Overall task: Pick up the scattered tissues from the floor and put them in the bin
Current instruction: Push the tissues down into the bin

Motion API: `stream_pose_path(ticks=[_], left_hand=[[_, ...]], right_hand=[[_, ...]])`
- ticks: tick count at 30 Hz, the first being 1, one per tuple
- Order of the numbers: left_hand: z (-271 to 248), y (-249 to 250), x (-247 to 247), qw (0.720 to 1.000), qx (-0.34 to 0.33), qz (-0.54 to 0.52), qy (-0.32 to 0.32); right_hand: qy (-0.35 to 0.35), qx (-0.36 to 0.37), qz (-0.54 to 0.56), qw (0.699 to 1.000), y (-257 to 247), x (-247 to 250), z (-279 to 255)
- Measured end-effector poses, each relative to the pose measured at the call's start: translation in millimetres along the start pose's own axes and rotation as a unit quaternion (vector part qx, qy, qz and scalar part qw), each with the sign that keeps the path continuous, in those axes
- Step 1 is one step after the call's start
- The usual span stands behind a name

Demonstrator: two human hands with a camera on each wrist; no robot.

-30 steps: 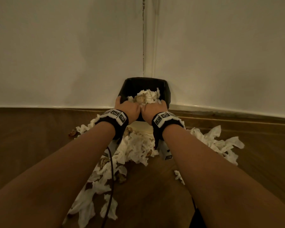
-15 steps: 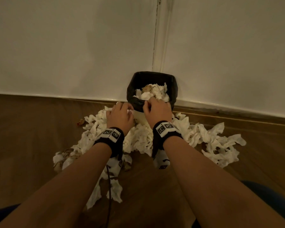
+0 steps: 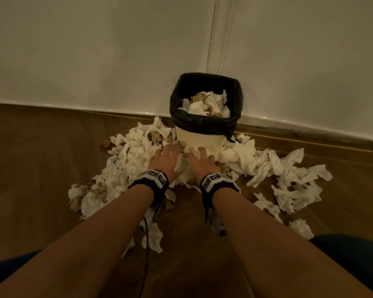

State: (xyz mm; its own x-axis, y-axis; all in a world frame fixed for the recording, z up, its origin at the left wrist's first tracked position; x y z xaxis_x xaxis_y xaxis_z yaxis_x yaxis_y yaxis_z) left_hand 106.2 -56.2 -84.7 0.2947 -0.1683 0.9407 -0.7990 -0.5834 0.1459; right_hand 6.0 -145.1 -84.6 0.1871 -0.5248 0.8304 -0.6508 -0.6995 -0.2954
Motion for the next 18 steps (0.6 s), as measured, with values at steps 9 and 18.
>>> stream_pose_path(ticks=[9, 18], left_hand=[[12, -10, -23, 0.995, 0.026, -0.009, -0.094], [12, -22, -10, 0.996, 0.063, -0.04, -0.057]], right_hand=[[-0.062, 0.012, -0.025, 0.998, 0, -19, 15], [0.087, 0.023, 0.005, 0.996, -1, 1, 18]])
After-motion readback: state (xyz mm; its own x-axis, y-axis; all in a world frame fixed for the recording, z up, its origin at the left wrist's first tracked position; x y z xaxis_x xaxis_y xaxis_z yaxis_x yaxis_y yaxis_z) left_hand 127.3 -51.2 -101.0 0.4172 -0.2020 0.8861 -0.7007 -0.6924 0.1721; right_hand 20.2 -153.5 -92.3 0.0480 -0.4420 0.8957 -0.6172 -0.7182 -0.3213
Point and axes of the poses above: each hand's wrist, its own z-axis towards the middle knuckle, its own x-axis out of the back of the hand, y = z × x, the point moved 2 cm from there along z, towards the middle knuckle, and after that the axes turned 6 degrees about -y, right-handed, at the moved point
